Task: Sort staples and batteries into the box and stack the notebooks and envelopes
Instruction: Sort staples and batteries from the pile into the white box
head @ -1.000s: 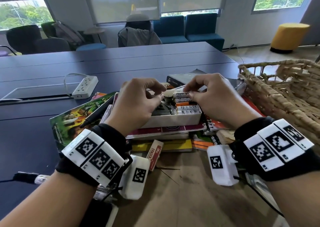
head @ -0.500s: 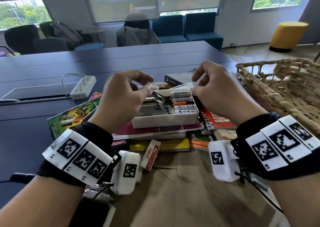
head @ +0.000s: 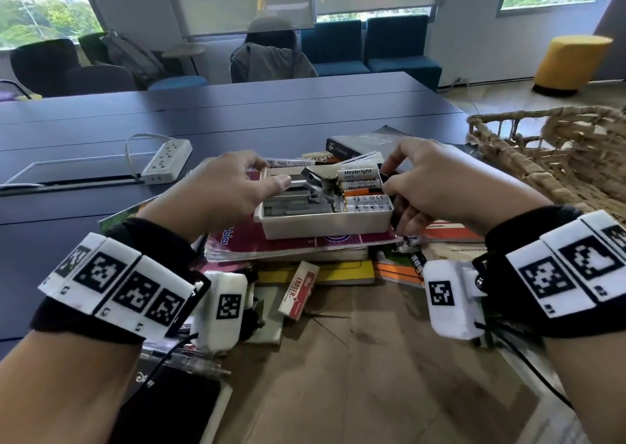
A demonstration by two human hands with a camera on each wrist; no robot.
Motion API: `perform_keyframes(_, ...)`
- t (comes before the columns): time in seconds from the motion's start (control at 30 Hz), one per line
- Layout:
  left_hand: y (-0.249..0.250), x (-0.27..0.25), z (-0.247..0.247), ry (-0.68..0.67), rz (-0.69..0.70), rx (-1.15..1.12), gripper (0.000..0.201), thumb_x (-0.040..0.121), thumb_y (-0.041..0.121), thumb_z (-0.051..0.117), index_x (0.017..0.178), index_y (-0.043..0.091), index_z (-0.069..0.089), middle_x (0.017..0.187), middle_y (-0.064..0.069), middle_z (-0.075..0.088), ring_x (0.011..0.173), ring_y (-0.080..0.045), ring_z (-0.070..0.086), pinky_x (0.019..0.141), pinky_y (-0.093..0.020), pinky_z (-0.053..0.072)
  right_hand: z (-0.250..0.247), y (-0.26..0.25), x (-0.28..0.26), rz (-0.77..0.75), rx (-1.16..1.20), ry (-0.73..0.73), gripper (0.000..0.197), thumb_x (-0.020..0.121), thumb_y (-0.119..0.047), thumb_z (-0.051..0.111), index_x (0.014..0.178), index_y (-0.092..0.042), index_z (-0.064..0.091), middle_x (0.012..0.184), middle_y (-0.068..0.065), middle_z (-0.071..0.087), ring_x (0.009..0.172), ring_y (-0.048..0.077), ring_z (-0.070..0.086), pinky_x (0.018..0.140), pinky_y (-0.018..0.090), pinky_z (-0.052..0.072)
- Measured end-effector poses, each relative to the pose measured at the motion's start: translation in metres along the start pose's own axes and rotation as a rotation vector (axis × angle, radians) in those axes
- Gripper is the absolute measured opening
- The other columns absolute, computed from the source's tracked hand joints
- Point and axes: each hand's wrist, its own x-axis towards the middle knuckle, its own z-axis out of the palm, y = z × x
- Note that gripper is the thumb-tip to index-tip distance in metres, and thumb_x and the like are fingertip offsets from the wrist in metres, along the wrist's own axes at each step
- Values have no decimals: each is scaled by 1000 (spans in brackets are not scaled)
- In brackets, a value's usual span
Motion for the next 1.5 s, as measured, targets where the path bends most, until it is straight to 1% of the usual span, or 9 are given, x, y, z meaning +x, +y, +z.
perform_keyframes(0.2, 3, -3, 0, -17, -20, 32, 58, 91, 65, 59, 135, 28, 56, 108, -5, 69, 83, -23, 62, 73, -36, 43, -12, -7, -14, -203, -114, -120, 6, 96, -17, 69, 99, -18, 64, 63, 7, 70, 51, 22, 68, 50, 33, 54)
perform_keyframes(0.37, 8, -8, 2, -6, -11, 82, 60, 93, 62, 59, 140, 25, 53, 106, -2, 66, 85, -20, 60, 73, -35, 43, 8, -24, -32, -453, -477, -222, 24, 80, -43, 81, 94, -35, 63, 69, -22, 61, 59, -2, 56, 56, 14, 43)
perform_keyframes(0.5, 10, -11, 8, -30, -1, 148, 59, 94, 61, 57, 139, 23, 48, 120, -5, 61, 102, -24, 56, 81, -34, 38, 20, -34, -39, -600, -505, -130, 25, 79, -44, 79, 95, -36, 62, 69, -12, 60, 72, 2, 57, 57, 16, 38)
perform_keyframes(0.67, 6, -9, 9, -106, -12, 57, 62, 94, 62, 57, 139, 23, 40, 125, -6, 61, 105, -25, 59, 87, -38, 46, 51, -32, -41, -669, -635, -369, 29, 77, -38, 80, 100, -37, 62, 75, -14, 58, 71, 4, 55, 63, 25, 44)
perform_keyframes(0.9, 0, -10, 12, -146, -1, 8, 77, 91, 71, 53, 148, 25, 29, 145, -10, 53, 118, -26, 59, 93, -36, 48, 75, -27, -37, -666, -780, -428, 28, 82, -32, 74, 100, -41, 53, 104, -11, 65, 90, 14, 64, 75, 40, 56)
perform_keyframes(1.0, -1, -10, 9, -157, 2, -14, 71, 93, 68, 53, 146, 27, 31, 136, -9, 56, 105, -24, 61, 86, -36, 51, 62, -37, -36, -617, -746, -474, 25, 85, -42, 76, 92, -36, 53, 96, -12, 63, 82, 2, 58, 70, 25, 48)
perform_keyframes(1.1, -4, -9, 9, -156, 10, 5, 71, 94, 67, 52, 147, 26, 29, 141, -12, 56, 116, -29, 58, 97, -40, 46, 37, -54, -41, -531, -630, -407, 20, 85, -47, 77, 91, -32, 65, 72, -8, 56, 66, 6, 52, 59, 20, 39)
perform_keyframes(1.33, -5, -7, 10, -158, 8, -7, 76, 89, 72, 53, 144, 25, 31, 138, -13, 59, 123, -32, 56, 108, -47, 41, 19, -54, -12, -365, -379, 93, 25, 80, -41, 82, 75, -20, 71, 70, -4, 69, 65, 11, 60, 62, 28, 45)
perform_keyframes(1.5, -3, -7, 11, -160, 8, 21, 90, 76, 83, 46, 143, 24, 30, 136, -13, 60, 122, -32, 58, 109, -52, 39, 40, -45, 4, -333, -465, 207, 35, 72, -57, 78, 86, -28, 63, 70, -6, 66, 70, 16, 63, 64, 33, 48)
